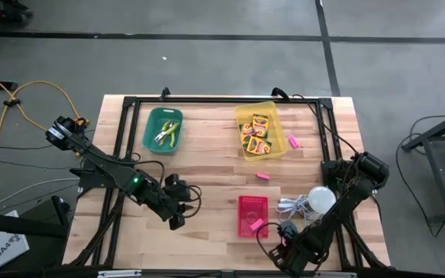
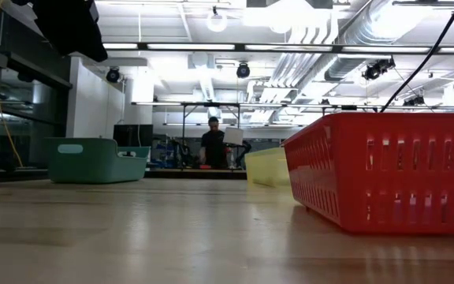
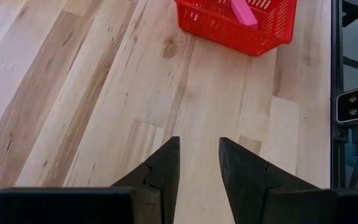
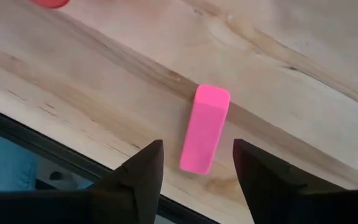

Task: Pick & Place School Supplies
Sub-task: Put the pink eraser into the red bin

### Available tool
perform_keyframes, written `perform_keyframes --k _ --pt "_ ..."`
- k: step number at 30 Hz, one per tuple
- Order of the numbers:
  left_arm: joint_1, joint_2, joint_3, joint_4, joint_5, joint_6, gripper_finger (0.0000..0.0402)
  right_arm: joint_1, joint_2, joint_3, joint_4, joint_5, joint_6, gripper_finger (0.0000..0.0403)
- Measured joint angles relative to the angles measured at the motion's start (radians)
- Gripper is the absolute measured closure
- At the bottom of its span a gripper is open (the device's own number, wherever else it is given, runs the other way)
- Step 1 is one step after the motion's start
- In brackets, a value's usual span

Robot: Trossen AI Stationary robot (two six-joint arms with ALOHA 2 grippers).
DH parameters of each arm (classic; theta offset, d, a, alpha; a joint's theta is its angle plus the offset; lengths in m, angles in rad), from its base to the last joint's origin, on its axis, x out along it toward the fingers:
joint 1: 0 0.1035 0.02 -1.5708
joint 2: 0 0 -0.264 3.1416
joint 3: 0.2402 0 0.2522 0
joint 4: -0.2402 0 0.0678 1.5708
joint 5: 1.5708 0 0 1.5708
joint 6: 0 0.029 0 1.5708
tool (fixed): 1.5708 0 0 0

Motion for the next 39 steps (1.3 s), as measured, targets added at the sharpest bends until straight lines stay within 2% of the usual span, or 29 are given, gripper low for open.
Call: perform_keyframes --k 11,17,25,32,39 --pt "0.000 0.000 0.000 0.000 0.000 -0.003 0.0293 0.000 0.008 0.000 -0.020 0.051 0.004 0.0235" --pt "0.000 0.000 0.000 0.000 0.000 -0.003 0.0293 0.002 0.075 0.000 0.006 -0.032 -0.003 0.0234" --pt "0.000 0.000 0.000 0.000 0.000 -0.003 0.0293 0.002 0.085 0.001 0.029 -0.034 -0.001 0.0241" --pt "0.000 0.000 0.000 0.000 0.000 -0.003 0.0293 0.002 0.086 0.000 0.028 -0.034 0.000 0.0264" --pt "0.000 0.000 0.000 0.000 0.000 -0.002 0.0293 0.002 0.087 0.000 0.025 -0.037 0.000 0.0306"
